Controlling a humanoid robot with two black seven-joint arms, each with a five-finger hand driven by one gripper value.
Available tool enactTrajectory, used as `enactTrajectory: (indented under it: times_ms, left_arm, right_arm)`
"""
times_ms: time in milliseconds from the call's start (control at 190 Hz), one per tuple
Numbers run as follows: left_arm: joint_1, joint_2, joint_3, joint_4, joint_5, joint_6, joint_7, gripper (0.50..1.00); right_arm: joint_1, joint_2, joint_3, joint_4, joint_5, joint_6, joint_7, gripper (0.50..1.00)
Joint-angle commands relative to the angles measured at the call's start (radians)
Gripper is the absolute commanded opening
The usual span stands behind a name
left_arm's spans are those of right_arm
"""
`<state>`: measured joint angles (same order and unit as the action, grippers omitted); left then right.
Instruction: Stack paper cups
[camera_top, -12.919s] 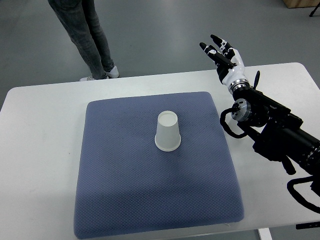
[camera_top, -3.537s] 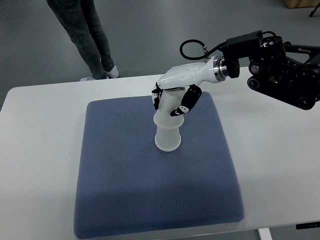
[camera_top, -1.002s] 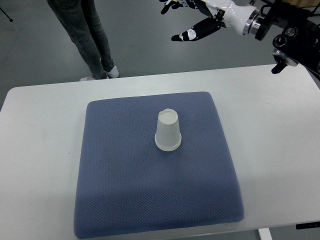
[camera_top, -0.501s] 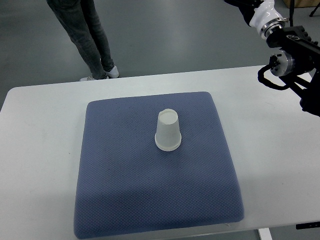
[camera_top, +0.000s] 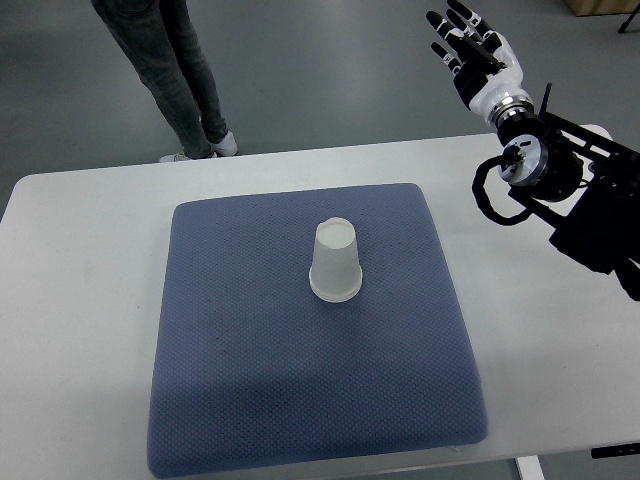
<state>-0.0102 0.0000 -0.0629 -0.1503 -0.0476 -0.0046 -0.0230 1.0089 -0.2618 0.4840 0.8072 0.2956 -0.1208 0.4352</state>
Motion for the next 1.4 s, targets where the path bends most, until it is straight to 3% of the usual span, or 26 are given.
enactTrajectory:
  times_ms: [0,142,316,1397]
  left_arm:
    - [-0.001,0.0,0.0,0.0,0.0,0.0,0.0,1.0]
    - [0.001,0.0,0.0,0.0,0.0,0.0,0.0,1.0]
    - [-0.001,0.0,0.0,0.0,0.0,0.0,0.0,1.0]
    - [-0.001,0.0,0.0,0.0,0.0,0.0,0.0,1.0]
  right_arm:
    - [-0.006,0.004,-0.005,0.001,-0.024,0.043,-0.013,0.907]
    - [-0.026,0.009,-0.005,0.001,-0.069,0.056,-0.029,0.907]
    - [-0.055,0.016,-0.005,0.001,-0.087,0.133,-0.029,0.907]
    - [-0.116,0.019,0.013,-0.023,-0.153,0.096,0.007,0.907]
